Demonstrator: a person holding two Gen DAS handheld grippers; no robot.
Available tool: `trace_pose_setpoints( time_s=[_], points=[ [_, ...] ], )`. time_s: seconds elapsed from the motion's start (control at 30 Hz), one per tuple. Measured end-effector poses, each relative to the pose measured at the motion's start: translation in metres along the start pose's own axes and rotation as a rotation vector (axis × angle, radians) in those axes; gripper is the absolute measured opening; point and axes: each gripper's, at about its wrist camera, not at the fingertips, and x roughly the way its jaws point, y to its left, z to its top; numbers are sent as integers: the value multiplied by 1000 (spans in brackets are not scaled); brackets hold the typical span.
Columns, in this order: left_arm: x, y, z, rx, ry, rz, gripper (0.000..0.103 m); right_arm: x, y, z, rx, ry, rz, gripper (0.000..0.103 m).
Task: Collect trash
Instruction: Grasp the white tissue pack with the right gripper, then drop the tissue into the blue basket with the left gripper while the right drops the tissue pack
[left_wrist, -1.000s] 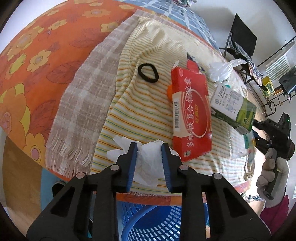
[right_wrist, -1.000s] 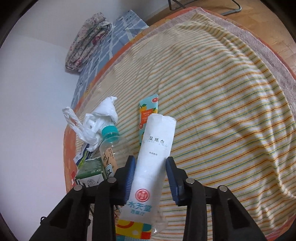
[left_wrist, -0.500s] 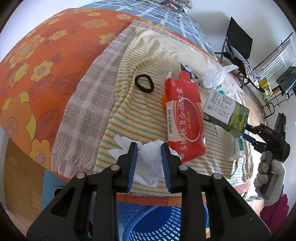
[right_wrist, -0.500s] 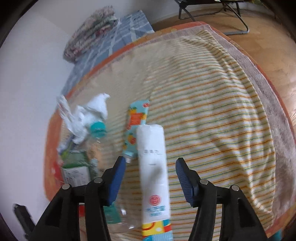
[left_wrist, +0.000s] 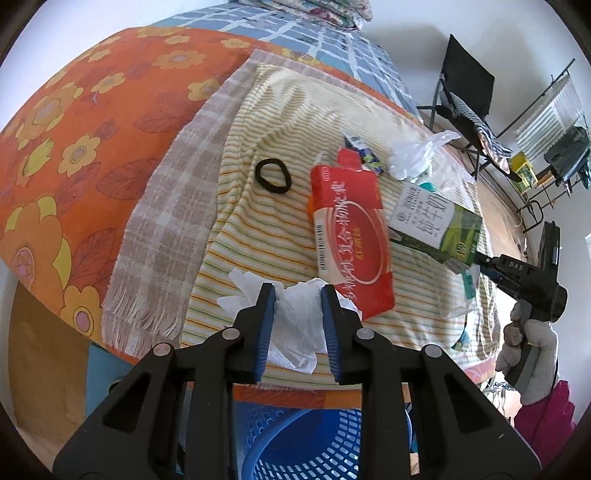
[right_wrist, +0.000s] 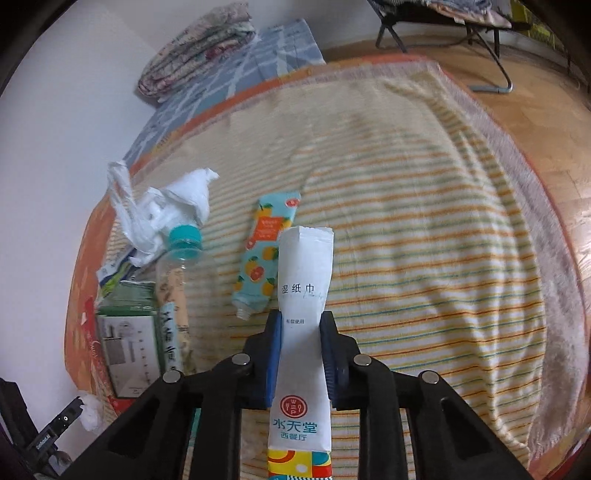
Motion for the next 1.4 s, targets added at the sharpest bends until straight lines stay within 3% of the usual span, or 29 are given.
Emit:
trace_pose_setpoints(
  time_s=[0.33,0.63,1.03,1.4],
  points=[
    [-32,-24,-22,69,-27,-79,25,-87,15,-23,-87,-164,21,19],
    [-40,-51,-71,197,6,-96,25,-135,30,-82,-152,-206,102,19],
    [-26,-57,-131,257,100,-111,25,-128,59,-170,-221,-176,200,19],
    [-15,-56,-160,288,154,-93,25,-98,75,-215,-300,-126,180,19]
  ],
)
